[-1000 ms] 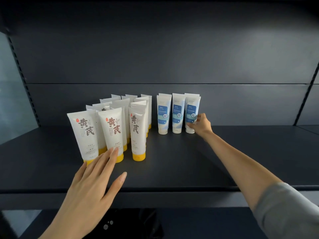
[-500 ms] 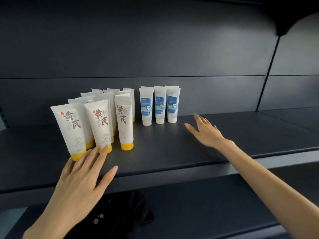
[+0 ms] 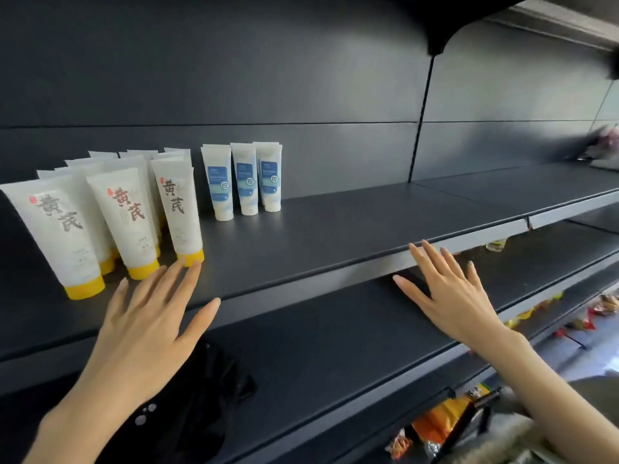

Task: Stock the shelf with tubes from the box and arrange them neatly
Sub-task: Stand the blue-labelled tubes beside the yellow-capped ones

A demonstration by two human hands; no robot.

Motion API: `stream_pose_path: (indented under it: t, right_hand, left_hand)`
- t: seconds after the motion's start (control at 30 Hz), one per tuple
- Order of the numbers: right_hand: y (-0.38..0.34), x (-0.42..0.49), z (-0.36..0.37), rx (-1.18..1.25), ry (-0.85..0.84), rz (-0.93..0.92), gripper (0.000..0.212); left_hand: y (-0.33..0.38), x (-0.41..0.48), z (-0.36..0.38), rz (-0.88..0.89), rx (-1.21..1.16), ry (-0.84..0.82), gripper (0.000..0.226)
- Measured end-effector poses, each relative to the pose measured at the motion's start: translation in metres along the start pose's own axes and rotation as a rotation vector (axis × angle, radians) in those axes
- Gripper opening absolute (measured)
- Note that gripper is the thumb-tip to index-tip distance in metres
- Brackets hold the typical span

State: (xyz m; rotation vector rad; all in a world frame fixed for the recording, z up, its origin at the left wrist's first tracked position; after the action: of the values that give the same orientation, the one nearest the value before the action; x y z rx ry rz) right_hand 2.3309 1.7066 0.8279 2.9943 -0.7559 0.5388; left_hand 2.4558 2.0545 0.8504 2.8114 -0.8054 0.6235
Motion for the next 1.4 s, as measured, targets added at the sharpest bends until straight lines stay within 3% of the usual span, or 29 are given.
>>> stream_pose_path:
  t: [0.37,0.67,1.03,1.4]
  right_hand:
    - [0.090,-0.077,0.004,-0.031,-0.003,0.119,0.085]
    - [0.203,-0.165,0.007,-0.008,-0.097,0.297,0.080]
    - [0.316,-0.269,0.045,-0.037,-0.195,0.571,0.085]
    - [0.347,-0.291,0.136,0.045,-0.361,0.912,0.078]
  left_hand:
    - [0.088,0.000,0.012,0.120,-0.067,-0.013,0.088]
    - [0.230,-0.032,0.034,0.323,-0.193,-0.024,0.075]
    - [0.345,-0.050,0.122,0.426,-0.149,-0.270,0.087]
    - [0.426,-0.006,0.232,0.650,-0.133,-0.567,0.076]
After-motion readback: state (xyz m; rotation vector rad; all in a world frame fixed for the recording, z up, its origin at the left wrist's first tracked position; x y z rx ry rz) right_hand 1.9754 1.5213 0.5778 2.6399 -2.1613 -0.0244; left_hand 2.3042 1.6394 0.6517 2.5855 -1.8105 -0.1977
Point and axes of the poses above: each hand's wrist, its own x-axis towards the middle knuckle, its own z-axis out of the palm, y = z × x, the point moved 4 cm from there along x, towards the middle knuckle, and after that the axes turned 3 degrees about y, right-handed, at the moved point
